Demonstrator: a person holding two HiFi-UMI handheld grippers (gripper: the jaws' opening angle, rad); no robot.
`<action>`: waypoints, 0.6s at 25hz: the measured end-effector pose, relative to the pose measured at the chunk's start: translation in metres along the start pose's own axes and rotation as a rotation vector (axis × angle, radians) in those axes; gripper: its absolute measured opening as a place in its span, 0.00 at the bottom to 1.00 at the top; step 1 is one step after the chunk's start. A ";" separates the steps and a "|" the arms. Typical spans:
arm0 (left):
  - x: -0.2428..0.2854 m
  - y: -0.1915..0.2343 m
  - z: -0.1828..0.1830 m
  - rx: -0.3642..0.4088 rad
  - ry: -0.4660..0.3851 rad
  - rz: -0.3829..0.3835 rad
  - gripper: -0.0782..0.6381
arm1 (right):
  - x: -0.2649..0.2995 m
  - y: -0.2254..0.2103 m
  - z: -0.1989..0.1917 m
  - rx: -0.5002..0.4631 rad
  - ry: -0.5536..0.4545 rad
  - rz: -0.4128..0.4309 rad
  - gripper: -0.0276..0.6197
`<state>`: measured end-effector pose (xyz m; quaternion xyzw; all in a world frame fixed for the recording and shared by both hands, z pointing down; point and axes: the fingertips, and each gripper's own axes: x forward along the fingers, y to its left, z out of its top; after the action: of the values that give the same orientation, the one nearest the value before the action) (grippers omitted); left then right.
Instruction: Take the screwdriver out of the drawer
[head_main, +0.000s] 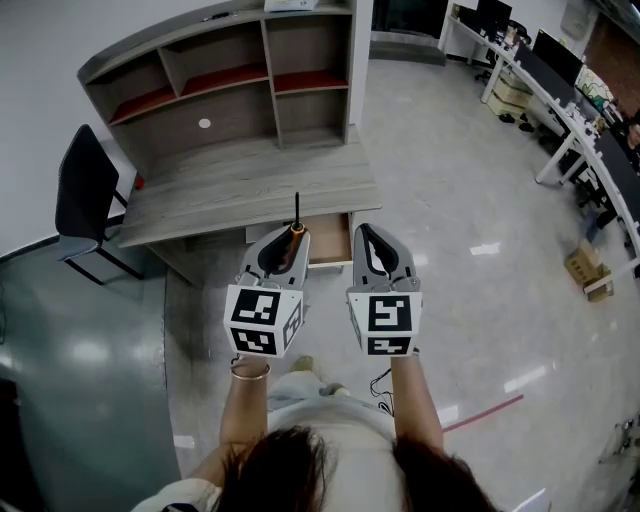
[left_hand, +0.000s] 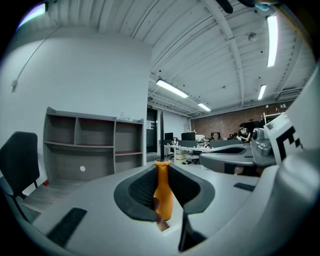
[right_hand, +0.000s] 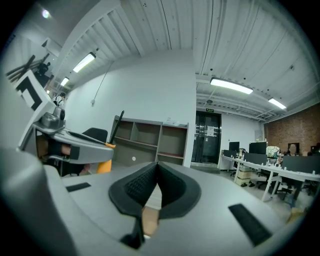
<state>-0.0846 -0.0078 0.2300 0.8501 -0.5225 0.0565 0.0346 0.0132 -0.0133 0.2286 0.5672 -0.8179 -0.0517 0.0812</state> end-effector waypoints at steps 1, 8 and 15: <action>0.002 0.004 0.001 0.000 -0.004 0.001 0.22 | 0.004 0.001 0.001 -0.002 0.000 -0.001 0.08; 0.017 0.025 0.006 0.012 -0.019 -0.007 0.22 | 0.027 0.005 0.004 -0.019 0.006 -0.012 0.08; 0.032 0.041 0.006 0.007 -0.018 -0.023 0.22 | 0.047 0.001 0.001 -0.011 0.015 -0.036 0.08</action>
<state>-0.1064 -0.0553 0.2282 0.8567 -0.5127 0.0504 0.0274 -0.0042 -0.0574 0.2312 0.5816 -0.8067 -0.0534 0.0898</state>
